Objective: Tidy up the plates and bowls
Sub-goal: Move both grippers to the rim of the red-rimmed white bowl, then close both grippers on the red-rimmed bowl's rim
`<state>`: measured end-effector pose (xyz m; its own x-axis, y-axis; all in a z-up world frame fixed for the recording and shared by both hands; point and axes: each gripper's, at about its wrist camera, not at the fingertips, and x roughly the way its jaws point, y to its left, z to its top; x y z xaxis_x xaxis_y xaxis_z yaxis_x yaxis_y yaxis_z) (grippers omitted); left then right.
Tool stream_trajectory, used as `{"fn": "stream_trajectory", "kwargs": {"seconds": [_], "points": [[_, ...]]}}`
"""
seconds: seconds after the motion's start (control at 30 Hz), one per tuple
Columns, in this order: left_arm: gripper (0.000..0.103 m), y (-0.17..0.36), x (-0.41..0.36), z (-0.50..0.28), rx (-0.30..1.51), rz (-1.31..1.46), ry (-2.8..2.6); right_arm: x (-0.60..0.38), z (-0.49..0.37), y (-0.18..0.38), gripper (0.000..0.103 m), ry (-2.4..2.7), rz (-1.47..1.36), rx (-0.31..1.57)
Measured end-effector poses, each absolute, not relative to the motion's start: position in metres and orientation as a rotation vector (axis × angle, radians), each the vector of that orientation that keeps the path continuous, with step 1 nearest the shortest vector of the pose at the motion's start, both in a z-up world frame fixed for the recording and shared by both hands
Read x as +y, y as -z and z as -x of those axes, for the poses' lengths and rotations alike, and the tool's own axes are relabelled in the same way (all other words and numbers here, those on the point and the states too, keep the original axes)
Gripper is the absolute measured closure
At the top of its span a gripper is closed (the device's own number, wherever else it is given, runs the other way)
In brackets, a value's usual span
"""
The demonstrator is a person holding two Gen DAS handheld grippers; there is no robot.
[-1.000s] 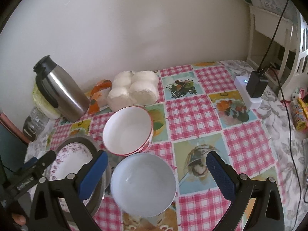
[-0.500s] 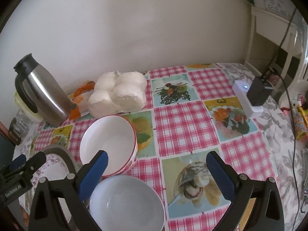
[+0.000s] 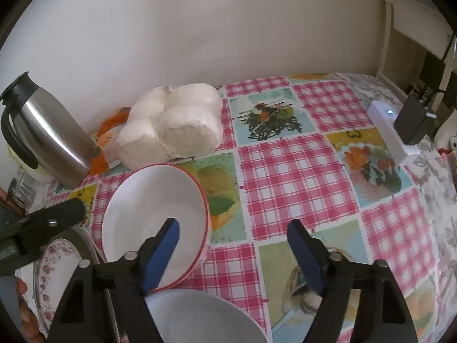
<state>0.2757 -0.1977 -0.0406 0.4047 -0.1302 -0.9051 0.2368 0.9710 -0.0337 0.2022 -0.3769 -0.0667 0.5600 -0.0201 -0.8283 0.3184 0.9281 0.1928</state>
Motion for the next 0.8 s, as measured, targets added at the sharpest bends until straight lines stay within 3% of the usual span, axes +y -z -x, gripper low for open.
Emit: {"fn": "stream_trajectory", "kwargs": {"seconds": [0.1, 0.33, 0.4, 0.53, 0.6, 0.67, 0.8], "points": [[0.018, 0.053, -0.208, -0.283, 1.173, -0.129, 0.236, -0.374, -0.207, 0.072, 0.034, 0.188, -0.35, 0.969], [0.022, 0.072, -0.221, -0.292, 1.222, -0.158, 0.23, -0.37, -0.215, 0.095, 0.048, 0.183, -0.358, 1.03], [0.036, 0.078, -0.225, -0.295, 1.238, -0.175, 0.233, -0.369, -0.215, 0.099, 0.049, 0.183, -0.364, 1.038], [0.045, 0.087, -0.235, -0.296, 1.257, -0.215, 0.237, -0.367, -0.215, 0.101, 0.058, 0.164, -0.371, 1.051], [0.059, 0.092, -0.24, -0.296, 1.27, -0.237, 0.236, -0.364, -0.216, 0.099, 0.063, 0.161, -0.348, 1.049], [0.065, 0.095, -0.241, -0.295, 1.28, -0.241, 0.237, -0.363, -0.215, 0.098, 0.073, 0.137, -0.359, 1.045], [0.078, 0.098, -0.248, -0.292, 1.286, -0.237, 0.258, -0.359, -0.217, 0.1, 0.079, 0.118, -0.362, 1.047]]}}
